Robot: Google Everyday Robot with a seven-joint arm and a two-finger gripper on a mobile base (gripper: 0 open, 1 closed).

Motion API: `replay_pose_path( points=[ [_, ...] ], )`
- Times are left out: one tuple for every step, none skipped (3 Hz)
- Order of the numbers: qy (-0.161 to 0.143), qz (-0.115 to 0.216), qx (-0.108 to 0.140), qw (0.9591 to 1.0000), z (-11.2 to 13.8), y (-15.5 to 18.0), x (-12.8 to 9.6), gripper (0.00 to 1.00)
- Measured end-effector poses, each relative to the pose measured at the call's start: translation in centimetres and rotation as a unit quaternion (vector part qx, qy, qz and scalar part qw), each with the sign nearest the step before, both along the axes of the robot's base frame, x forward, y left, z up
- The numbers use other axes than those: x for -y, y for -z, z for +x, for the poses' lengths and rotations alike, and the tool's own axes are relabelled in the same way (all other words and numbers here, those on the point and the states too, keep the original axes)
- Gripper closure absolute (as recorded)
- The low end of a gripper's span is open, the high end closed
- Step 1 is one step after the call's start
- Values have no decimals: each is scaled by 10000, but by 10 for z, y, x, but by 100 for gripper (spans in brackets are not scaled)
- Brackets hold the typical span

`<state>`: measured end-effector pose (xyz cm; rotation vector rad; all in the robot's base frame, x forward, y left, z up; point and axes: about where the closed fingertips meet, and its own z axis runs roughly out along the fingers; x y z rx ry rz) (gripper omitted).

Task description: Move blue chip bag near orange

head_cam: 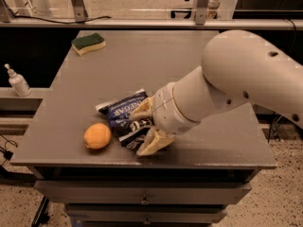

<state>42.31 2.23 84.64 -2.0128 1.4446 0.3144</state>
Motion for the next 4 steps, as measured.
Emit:
replay_pose_path(
  points=[
    [21, -4, -7, 10000, -1, 2, 0, 0],
    [25, 1, -3, 10000, -2, 1, -1, 0],
    [25, 95, 41, 9999, -5, -11, 1, 0],
    [191, 205, 322, 9991, -3, -56, 25, 0]
  ],
)
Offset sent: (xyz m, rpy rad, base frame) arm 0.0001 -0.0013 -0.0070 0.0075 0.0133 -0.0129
